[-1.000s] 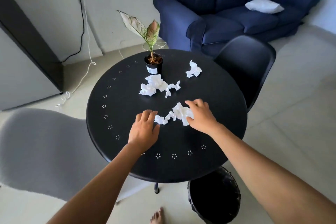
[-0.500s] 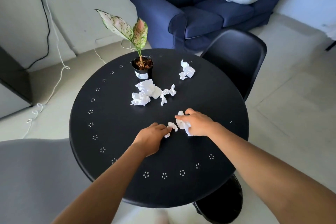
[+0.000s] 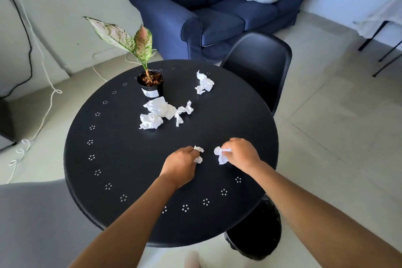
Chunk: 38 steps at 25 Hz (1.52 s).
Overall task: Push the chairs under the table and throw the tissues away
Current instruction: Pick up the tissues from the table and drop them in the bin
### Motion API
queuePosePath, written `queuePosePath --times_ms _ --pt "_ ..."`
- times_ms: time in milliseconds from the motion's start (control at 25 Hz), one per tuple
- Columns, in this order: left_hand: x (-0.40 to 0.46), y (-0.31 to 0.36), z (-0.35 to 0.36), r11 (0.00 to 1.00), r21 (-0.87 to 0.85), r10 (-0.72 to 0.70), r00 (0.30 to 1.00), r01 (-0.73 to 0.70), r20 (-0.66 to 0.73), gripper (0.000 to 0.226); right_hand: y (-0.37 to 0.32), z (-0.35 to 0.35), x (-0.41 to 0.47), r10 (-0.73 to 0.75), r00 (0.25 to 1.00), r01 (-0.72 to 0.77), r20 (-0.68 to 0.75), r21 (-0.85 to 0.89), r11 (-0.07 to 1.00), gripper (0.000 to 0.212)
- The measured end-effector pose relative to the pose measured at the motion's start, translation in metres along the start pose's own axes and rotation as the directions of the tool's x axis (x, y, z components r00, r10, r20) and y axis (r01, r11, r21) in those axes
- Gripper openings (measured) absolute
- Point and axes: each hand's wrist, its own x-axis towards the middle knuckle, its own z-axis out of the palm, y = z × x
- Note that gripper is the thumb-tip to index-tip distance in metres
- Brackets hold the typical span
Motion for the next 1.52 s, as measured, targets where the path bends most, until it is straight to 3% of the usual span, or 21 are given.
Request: queuePosePath --times_ms 120,360,520,640,760,960,1320,1520 --pt "0.011 0.04 0.007 0.998 -0.002 0.068 0.998 -0.068 0.01 0.025 0.039 0.0 -0.031 0.124 0.985 -0.112 -0.12 0.102 0.989 0.021" --pt "0.027 0.164 0.056 0.952 -0.033 0.307 0.949 -0.305 0.077 0.026 0.162 0.006 -0.123 0.385 0.896 -0.32 -0.222 0.277 0.906 0.02" --pt "0.027 0.226 0.096 0.94 -0.078 0.34 0.913 -0.331 0.228 0.029 0.215 0.027 -0.181 0.563 0.797 -0.45 -0.219 0.406 0.795 0.027" --pt "0.018 0.251 0.129 0.953 -0.089 0.302 0.907 -0.289 0.295 0.036 0.241 0.054 -0.209 0.583 0.794 -0.467 -0.171 0.443 0.765 0.036" --pt "0.008 0.249 0.163 0.969 -0.162 0.231 0.918 -0.188 0.321 0.047 0.255 0.092 -0.217 0.61 0.783 -0.502 -0.123 0.454 0.736 0.029" --pt "0.002 0.214 0.228 0.989 -0.128 0.122 0.914 -0.077 0.388 0.027 0.263 0.174 -0.198 0.674 0.738 -0.576 -0.01 0.51 0.639 0.021" --pt "0.012 0.154 0.315 0.981 -0.167 -0.024 0.92 0.096 0.392 0.03 0.273 0.293 -0.13 0.723 0.661 -0.676 0.2 0.577 0.458 0.032" --pt "0.013 0.149 0.337 0.969 -0.183 -0.085 0.92 0.166 0.383 0.033 0.284 0.31 -0.122 0.722 0.668 -0.675 0.182 0.556 0.485 0.036"
